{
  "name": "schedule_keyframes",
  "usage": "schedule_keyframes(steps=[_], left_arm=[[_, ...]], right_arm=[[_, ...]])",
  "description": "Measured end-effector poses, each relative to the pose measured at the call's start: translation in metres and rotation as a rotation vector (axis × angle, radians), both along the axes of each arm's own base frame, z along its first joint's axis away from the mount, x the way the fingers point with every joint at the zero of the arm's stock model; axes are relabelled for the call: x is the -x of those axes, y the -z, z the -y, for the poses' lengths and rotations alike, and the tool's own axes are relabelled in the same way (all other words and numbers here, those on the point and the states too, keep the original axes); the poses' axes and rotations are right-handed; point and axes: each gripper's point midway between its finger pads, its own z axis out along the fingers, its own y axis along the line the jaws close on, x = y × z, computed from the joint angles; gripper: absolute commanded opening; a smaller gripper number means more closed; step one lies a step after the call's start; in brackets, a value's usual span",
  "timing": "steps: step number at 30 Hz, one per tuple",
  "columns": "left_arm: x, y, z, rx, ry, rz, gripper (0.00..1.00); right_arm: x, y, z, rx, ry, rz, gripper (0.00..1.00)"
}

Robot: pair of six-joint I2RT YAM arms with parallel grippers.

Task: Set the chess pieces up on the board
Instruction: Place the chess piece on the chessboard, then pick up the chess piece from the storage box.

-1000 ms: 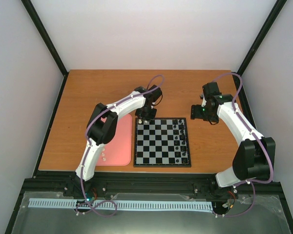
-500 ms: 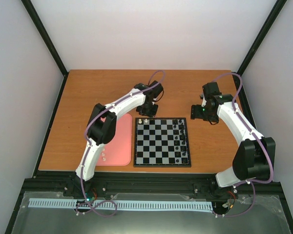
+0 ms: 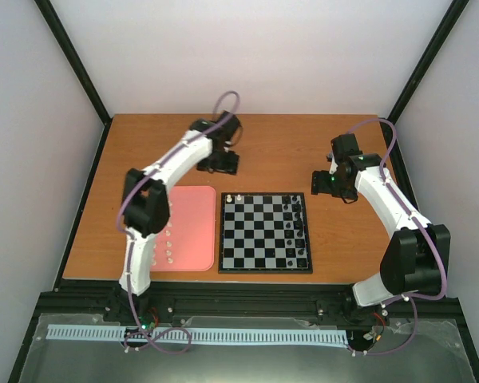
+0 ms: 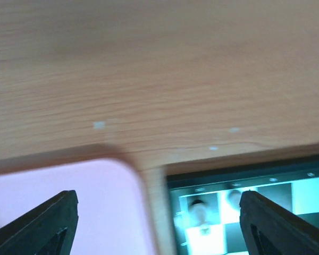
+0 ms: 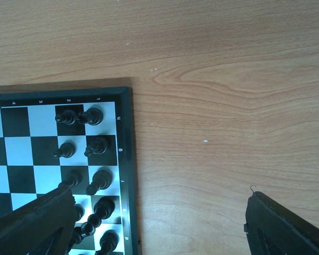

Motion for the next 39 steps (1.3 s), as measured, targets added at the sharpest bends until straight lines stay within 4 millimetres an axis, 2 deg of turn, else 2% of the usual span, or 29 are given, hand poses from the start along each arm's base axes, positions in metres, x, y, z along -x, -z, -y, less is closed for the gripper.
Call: schedule_keyframes(steps=[3,6,9,11,14,19,27,34,39], left_arm=[[-0.008,-0.036,-0.057,0.011,-0.120,0.053,0.87],[0.002,-0.064,-0.124,0.016,-0.269,0.096,0.87],[0.026,-0.065,-0.179,-0.005,-0.404,0.087,0.86],[0.048,-0.050,-0.198,-0.023,-0.456,0.042,0.84],[0.076,-0.017,-0.205,-0.053,-0.477,-0.054,0.83],[0.097,0.015,-0.207,-0.067,-0.505,-0.129,0.80],[0.080,0.022,-0.213,-0.041,-0.544,-0.094,0.76],[0.067,0.039,-0.227,-0.026,-0.595,-0.109,0.74],[0.060,0.046,-0.231,-0.017,-0.611,-0.116,0.65]], right_arm=[[0.000,0.000,-0.002,-0.013,-0.004,0.002,1.00],[-0.001,0.000,-0.004,-0.024,-0.008,0.002,1.00],[0.000,0.000,-0.007,-0.039,-0.014,0.002,1.00],[0.000,0.001,-0.008,-0.044,-0.016,-0.002,1.00],[0.002,0.003,-0.008,-0.047,-0.018,-0.007,1.00],[0.002,0.004,-0.009,-0.048,-0.029,-0.007,1.00],[0.003,0.004,-0.009,-0.047,-0.033,-0.009,1.00],[0.003,0.005,-0.008,-0.043,-0.031,-0.013,1.00],[0.004,0.005,-0.007,-0.037,-0.029,-0.014,1.00]])
